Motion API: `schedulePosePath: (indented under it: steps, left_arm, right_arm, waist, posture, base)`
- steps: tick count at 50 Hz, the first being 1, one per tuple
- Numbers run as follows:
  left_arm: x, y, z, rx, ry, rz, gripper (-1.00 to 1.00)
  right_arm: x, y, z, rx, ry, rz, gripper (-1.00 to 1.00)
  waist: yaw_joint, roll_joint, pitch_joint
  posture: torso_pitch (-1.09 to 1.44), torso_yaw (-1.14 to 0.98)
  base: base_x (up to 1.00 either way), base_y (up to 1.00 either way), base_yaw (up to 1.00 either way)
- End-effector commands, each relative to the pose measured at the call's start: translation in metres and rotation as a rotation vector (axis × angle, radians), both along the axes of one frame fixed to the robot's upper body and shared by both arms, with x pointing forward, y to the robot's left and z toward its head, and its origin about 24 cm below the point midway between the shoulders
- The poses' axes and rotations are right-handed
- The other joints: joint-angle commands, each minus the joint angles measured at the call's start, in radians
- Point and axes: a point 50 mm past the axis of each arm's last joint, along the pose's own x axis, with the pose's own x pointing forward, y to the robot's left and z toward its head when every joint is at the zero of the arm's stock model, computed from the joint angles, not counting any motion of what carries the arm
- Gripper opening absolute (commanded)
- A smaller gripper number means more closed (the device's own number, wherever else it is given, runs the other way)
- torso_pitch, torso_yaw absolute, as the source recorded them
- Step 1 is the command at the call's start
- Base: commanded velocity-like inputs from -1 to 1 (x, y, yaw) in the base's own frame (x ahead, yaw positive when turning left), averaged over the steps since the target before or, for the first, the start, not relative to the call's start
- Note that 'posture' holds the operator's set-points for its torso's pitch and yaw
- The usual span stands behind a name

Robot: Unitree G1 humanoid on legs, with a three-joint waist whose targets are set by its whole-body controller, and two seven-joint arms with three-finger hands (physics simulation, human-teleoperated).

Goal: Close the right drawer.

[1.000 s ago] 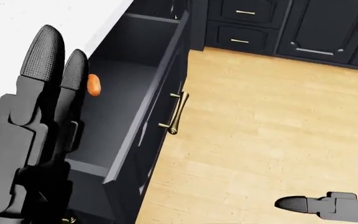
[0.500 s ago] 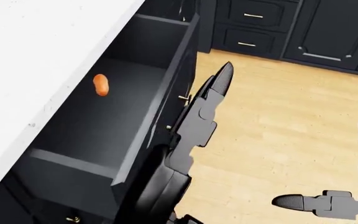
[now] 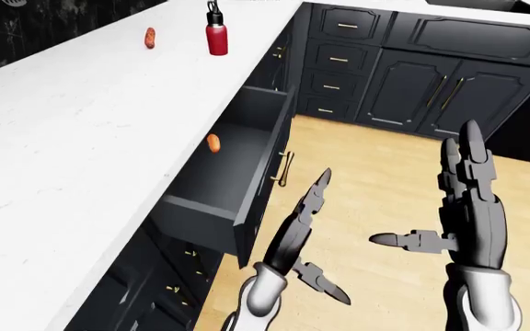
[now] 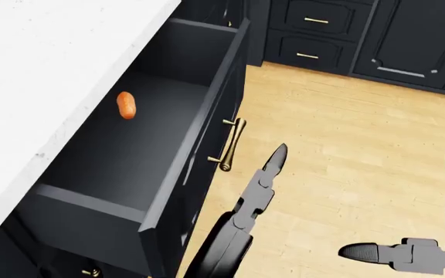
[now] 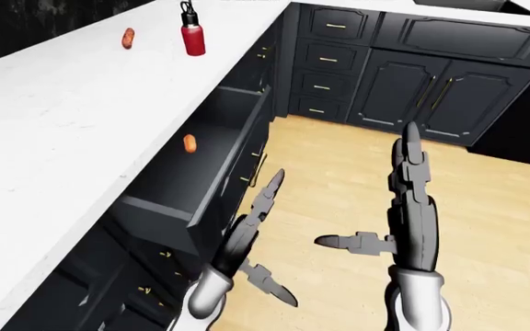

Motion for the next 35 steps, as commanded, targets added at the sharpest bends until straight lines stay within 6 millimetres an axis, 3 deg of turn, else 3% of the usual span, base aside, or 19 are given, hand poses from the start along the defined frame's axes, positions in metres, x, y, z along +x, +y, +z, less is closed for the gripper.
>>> schedulePosePath:
  steps: [1, 9, 13, 35]
  left_arm:
    - [0.002, -0.001, 0.018, -0.058, -0.107, 0.027, 1.00]
    - [0.027, 0.012, 0.009, -0.149, -0.041, 0.211, 1.00]
    - [0.022, 0.008, 0.002, -0.121, -0.075, 0.218, 1.00]
    - [0.054, 0.017, -0.036, -0.152, 0.237, 0.318, 1.00]
  right_arm:
    - [-0.003, 0.002, 0.014, -0.026, -0.079, 0.005, 1.00]
    - [-0.002, 0.002, 0.013, -0.027, -0.078, 0.006, 1.00]
    - [-0.002, 0.003, 0.013, -0.028, -0.077, 0.007, 1.00]
    - [-0.003, 0.003, 0.013, -0.028, -0.079, 0.011, 1.00]
  waist:
    - [0.000, -0.007, -0.016]
    - [-0.002, -0.008, -0.020]
    - [-0.004, -0.007, -0.021]
    - [-0.007, -0.006, -0.027]
  posture:
    - [0.00, 0.00]
    - [0.00, 0.00]
    - [0.00, 0.00]
    - [0.00, 0.00]
  base:
    - [0.00, 0.00, 0.00]
    - [0.00, 0.00, 0.00]
    - [0.00, 0.00, 0.00]
    - [0.00, 0.00, 0.00]
